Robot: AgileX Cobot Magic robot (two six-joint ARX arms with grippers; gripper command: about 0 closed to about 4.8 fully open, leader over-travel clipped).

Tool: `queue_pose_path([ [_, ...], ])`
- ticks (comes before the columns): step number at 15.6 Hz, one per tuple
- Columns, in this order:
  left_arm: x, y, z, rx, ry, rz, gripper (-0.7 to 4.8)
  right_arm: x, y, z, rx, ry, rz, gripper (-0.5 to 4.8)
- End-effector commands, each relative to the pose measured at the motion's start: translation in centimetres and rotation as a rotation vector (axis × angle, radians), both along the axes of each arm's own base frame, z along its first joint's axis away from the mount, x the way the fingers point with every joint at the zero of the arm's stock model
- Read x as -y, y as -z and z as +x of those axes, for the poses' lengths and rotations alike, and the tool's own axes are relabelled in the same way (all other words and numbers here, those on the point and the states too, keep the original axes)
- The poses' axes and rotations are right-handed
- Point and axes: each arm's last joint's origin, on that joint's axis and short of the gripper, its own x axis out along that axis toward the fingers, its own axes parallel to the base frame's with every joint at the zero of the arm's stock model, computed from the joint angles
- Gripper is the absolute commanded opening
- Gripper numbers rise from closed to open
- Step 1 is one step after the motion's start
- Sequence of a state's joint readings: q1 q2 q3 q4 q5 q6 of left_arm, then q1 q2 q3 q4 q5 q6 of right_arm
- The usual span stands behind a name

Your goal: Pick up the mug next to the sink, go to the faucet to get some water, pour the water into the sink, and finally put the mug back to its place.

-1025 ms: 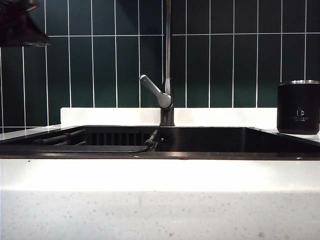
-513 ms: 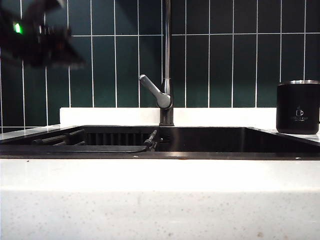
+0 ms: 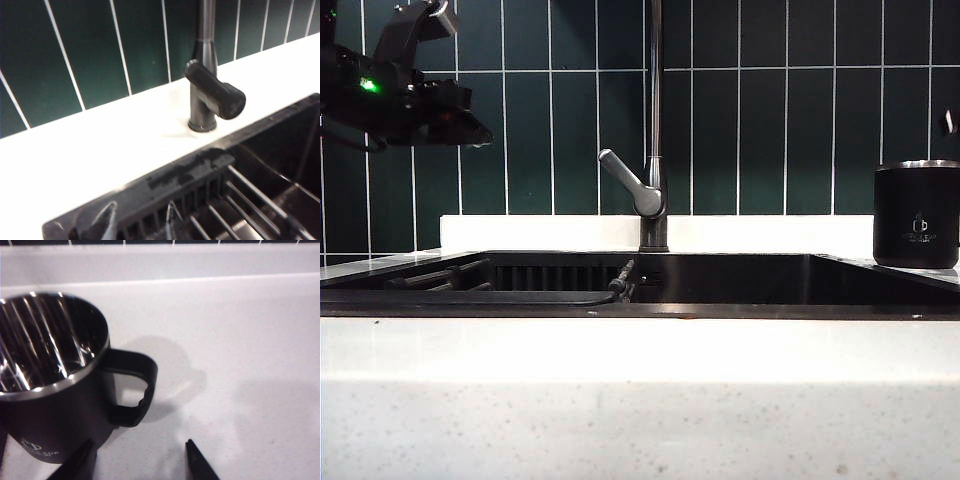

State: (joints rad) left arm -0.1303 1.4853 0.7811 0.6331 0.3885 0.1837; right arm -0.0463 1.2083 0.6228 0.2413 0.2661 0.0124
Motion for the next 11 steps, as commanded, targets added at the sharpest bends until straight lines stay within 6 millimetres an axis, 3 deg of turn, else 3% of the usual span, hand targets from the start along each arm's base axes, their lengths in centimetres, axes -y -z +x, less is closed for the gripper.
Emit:
queue_pose_path([
  [1, 0.0, -0.7, 0.1, 0.052, -0.013, -0.006, 1.25, 0.1, 0.3, 0.9, 0.038, 0.031, 0.006, 2.43],
  [11, 0.0, -0.7, 0.1, 0.058, -0.013, -0.007, 1.25, 0.4, 3.4, 3.8, 0.068, 0.039, 0.002, 2.43],
])
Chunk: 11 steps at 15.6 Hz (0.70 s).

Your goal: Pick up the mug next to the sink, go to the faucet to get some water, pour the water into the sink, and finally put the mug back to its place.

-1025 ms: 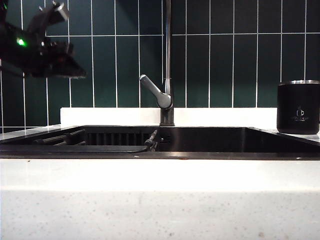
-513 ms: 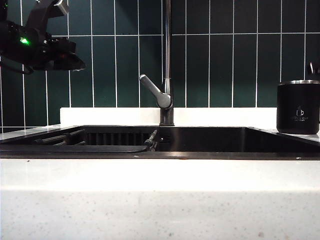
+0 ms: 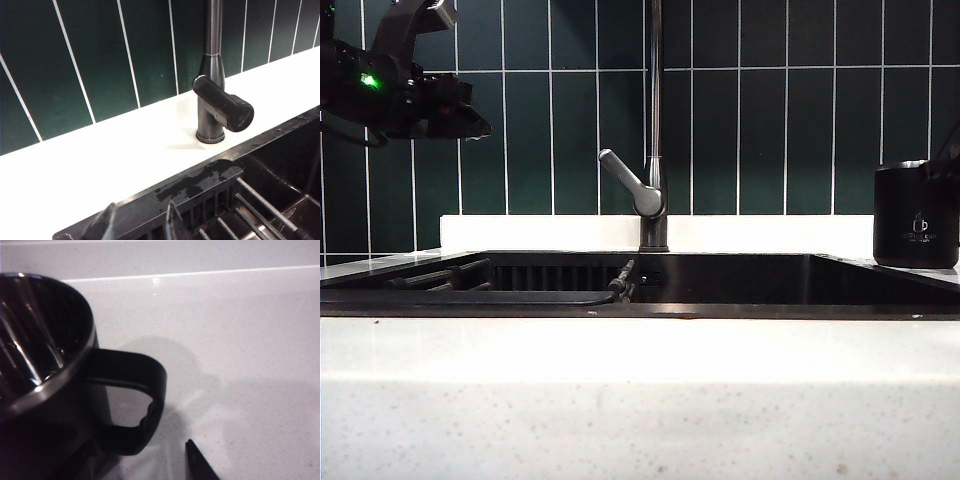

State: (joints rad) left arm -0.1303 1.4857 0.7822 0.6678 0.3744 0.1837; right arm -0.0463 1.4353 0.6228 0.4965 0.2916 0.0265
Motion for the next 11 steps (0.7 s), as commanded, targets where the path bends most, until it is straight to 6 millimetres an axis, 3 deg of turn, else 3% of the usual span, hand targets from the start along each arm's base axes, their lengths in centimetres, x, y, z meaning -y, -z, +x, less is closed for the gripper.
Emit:
queue_pose_path([
  [1, 0.1, -0.4, 0.0, 0.022, 0.002, -0.003, 1.25, 0.3, 0.1, 0.6, 0.046, 0.015, -0.005, 2.43],
  [5, 0.1, -0.4, 0.0, 0.022, 0.002, -0.003, 1.25, 1.5, -0.1, 0.8, 0.099, 0.045, -0.007, 2.43],
  [11, 0.1, -0.3, 0.0, 0.013, 0.008, -0.002, 1.25, 2.3, 0.3, 1.3, 0.141, -0.064, 0.023, 2.43],
])
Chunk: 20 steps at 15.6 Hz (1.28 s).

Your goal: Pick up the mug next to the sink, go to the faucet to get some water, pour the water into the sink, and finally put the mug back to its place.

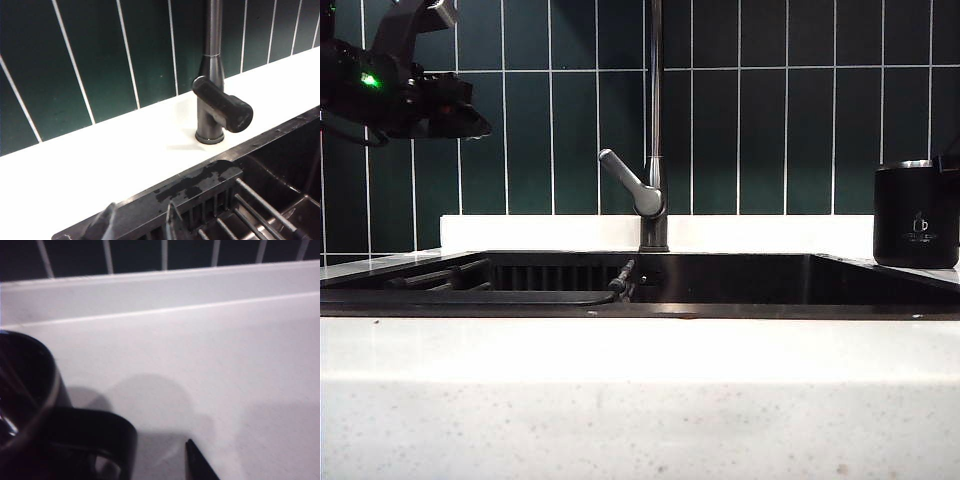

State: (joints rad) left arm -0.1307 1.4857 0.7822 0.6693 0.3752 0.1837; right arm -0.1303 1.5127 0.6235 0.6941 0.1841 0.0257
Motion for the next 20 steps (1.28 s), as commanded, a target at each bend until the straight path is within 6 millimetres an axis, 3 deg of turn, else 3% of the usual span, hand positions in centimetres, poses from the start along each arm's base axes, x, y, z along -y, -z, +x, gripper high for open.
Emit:
queue_pose_path([
  [1, 0.06, -0.21, 0.01, 0.005, 0.008, -0.001, 1.25, 0.05, 0.29, 0.41, 0.011, -0.044, 0.004, 2.43],
  [5, 0.04, 0.07, 0.03, -0.022, 0.007, 0.003, 1.24, 0.43, 0.53, 0.67, 0.03, -0.037, -0.025, 2.36],
  [8, 0.04, 0.07, 0.03, -0.022, 0.007, 0.003, 1.2, 0.78, 0.53, 0.61, 0.03, -0.025, -0.025, 1.33],
  [11, 0.05, 0.08, 0.02, -0.022, 0.008, 0.003, 1.2, 0.77, 0.52, 0.62, 0.031, -0.027, -0.025, 1.02],
  [13, 0.05, 0.08, 0.02, -0.023, 0.008, 0.003, 1.2, 0.75, 0.5, 0.63, 0.033, -0.034, -0.024, 0.39],
  [20, 0.15, 0.15, 0.03, -0.022, 0.041, 0.001, 1.1, 0.37, 0.33, 0.73, 0.055, -0.143, -0.01, 0.07],
])
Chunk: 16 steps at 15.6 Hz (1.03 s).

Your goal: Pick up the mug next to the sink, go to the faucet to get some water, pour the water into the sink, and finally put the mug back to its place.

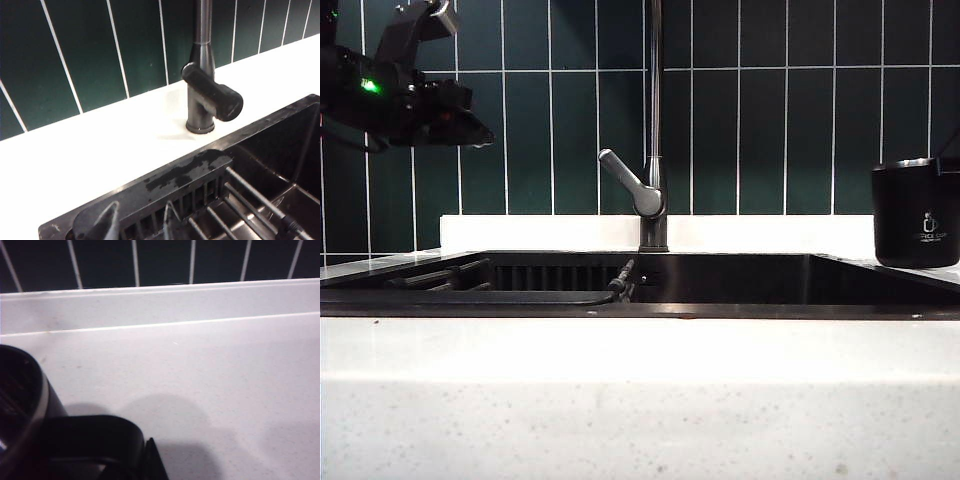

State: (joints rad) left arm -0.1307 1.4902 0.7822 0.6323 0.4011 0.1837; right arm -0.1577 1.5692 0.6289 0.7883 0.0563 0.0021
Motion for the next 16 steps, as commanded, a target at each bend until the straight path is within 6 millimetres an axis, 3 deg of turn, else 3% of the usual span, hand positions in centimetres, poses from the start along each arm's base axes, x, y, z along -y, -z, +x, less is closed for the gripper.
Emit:
queue_pose_path([
  [1, 0.1, -0.3, 0.0, 0.018, 0.04, -0.005, 1.04, -0.3, -0.3, 0.0, 0.021, -0.058, -0.002, 0.07],
  [2, 0.3, -0.3, 0.1, 0.015, 0.08, -0.008, 0.79, -0.4, -0.5, 0.1, 0.039, -0.076, -0.003, -0.01],
  [4, 0.4, -0.3, 0.9, -0.001, 0.108, -0.033, 0.79, -0.5, -1.1, 0.0, 0.071, -0.095, -0.007, -0.01],
  [7, 0.7, -1.2, 2.9, 0.016, 0.123, -0.049, 0.8, -1.4, -3.6, 0.0, 0.156, -0.123, -0.013, -0.01],
  [14, 1.8, -1.9, 8.2, -0.005, 0.265, -0.075, 0.9, -7.6, -9.5, 2.4, 0.203, -0.376, -0.009, -0.01],
  [16, 2.1, -1.8, 9.7, -0.021, 0.335, -0.079, 1.32, -9.2, -11.1, 2.8, 0.199, -0.443, -0.002, -0.01],
])
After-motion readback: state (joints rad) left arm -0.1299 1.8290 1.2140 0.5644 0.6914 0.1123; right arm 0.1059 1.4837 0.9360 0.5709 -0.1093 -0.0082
